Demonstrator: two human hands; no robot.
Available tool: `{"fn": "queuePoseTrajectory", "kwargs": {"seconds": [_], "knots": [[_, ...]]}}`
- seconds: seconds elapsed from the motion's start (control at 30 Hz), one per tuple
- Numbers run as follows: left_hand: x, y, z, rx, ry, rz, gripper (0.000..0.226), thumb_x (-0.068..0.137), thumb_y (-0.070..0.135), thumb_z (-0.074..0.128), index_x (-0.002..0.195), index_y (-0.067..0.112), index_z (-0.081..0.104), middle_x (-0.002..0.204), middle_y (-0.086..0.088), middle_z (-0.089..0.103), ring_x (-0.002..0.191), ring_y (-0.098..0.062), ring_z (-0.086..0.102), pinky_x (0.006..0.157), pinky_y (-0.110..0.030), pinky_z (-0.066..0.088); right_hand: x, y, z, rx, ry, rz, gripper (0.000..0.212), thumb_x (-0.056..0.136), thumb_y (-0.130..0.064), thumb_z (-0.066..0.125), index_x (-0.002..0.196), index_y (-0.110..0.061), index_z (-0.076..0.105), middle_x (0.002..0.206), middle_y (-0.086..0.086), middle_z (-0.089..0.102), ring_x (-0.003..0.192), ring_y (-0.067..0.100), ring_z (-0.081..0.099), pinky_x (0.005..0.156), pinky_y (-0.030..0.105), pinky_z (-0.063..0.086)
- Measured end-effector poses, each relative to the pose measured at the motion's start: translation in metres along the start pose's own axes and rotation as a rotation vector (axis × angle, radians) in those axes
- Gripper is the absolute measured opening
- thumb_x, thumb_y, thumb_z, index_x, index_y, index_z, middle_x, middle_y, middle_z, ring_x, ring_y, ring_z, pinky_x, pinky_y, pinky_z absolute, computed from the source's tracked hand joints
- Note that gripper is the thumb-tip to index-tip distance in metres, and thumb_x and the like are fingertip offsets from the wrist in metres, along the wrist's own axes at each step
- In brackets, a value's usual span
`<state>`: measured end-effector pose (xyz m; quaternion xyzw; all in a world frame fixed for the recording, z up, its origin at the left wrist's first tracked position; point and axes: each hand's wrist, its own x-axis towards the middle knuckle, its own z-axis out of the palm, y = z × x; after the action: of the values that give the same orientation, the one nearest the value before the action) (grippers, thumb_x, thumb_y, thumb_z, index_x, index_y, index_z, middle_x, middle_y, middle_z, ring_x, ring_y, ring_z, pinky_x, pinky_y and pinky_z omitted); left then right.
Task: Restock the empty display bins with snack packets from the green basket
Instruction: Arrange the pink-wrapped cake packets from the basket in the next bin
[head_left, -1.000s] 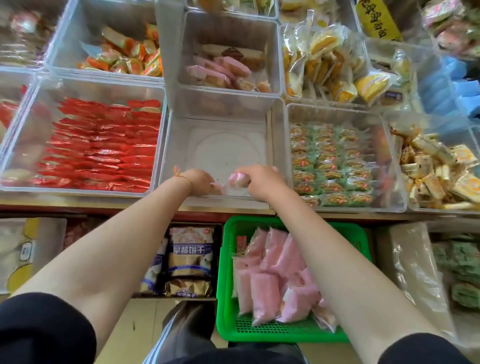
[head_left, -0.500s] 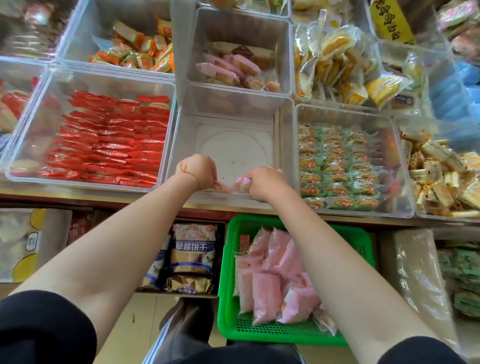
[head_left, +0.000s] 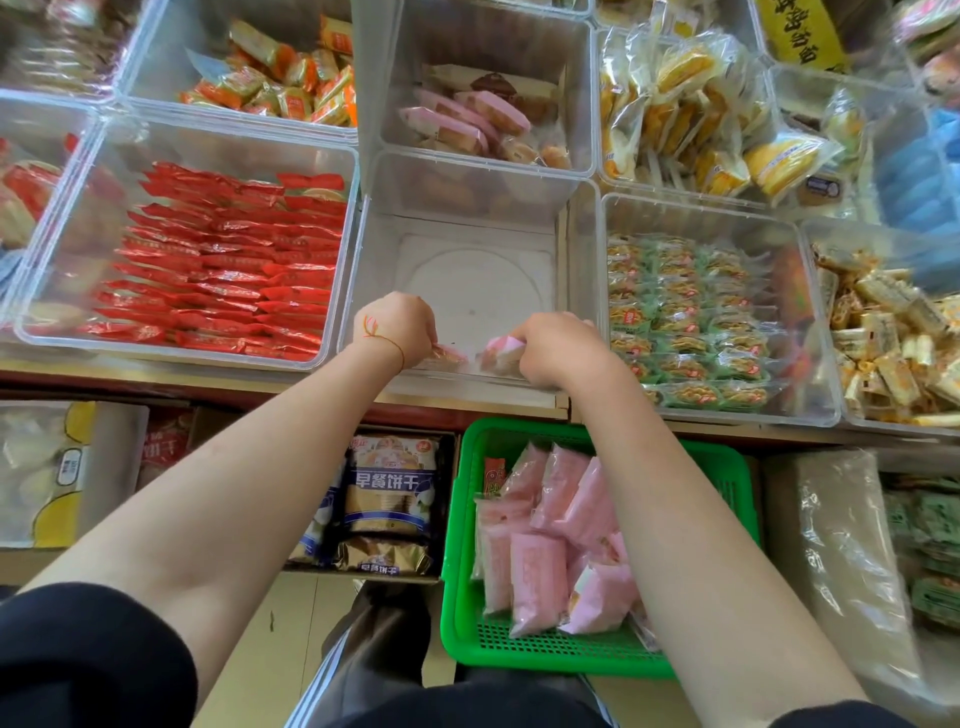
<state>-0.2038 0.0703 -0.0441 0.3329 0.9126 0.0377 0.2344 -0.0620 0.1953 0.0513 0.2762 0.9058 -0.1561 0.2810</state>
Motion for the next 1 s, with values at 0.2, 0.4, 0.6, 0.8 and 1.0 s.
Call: {"fn": "queuePoseTrajectory", "kwargs": {"seconds": [0.2,0.4,0.6,0.8,1.0], "knots": [[0.0,-0.007,-0.002,-0.102,0.003,-0.01,0.016,0.085,0.018,0.067,0.08,0.031,0.074,0.095,0.006,0.072,0.087,-0.02,0.066,0.076,-0.032,0.057,0.01,0.0,0.001,0.045,-0.048,0.018,0.041,0.09,-0.002,0.045,0.119,-0.021,0.067,0.106,0.006,0.065,0.104,0.029,0.056,0.104,0.042,0.039],[-0.005,-0.003,-0.005,-0.065,-0.11,-0.021,0.007,0.085,0.037,0.072,0.086,0.03,0.074,0.095,0.009,0.07,0.09,-0.018,0.064,0.073,-0.028,0.051,0.043,-0.005,0.032,0.011,-0.097,0.056,0.026,0.091,-0.019,0.056,0.112,-0.017,0.071,0.1,0.004,0.067,0.096,0.025,0.06,0.092,0.038,0.05],[-0.004,0.009,-0.005,0.074,-0.27,-0.03,0.02,0.087,0.022,0.049,0.082,0.015,0.067,0.089,-0.003,0.067,0.083,-0.024,0.06,0.084,-0.037,0.049,0.046,0.006,0.026,0.162,-0.231,0.002,0.034,0.094,-0.022,0.054,0.124,-0.016,0.069,0.127,0.003,0.065,0.116,0.024,0.058,0.098,0.034,0.048],[-0.001,0.028,-0.006,0.1,-0.262,0.055,0.038,0.1,0.027,0.036,0.131,0.016,0.056,0.136,-0.01,0.05,0.123,-0.032,0.049,0.098,-0.042,0.038,0.041,0.009,0.033,0.252,-0.134,-0.014,0.037,0.097,-0.014,0.039,0.06,-0.016,0.042,0.066,0.0,0.041,0.066,0.018,0.04,0.053,0.029,0.027],[-0.008,0.035,-0.007,0.031,-0.493,0.023,0.036,0.105,0.014,0.022,0.129,-0.001,0.045,0.142,-0.018,0.046,0.129,-0.032,0.043,0.103,-0.038,0.031,0.034,0.012,0.044,0.264,-0.108,-0.039,0.03,0.099,-0.019,0.033,0.081,-0.015,0.056,0.102,0.01,0.056,0.094,0.025,0.048,0.078,0.03,0.036]]}}
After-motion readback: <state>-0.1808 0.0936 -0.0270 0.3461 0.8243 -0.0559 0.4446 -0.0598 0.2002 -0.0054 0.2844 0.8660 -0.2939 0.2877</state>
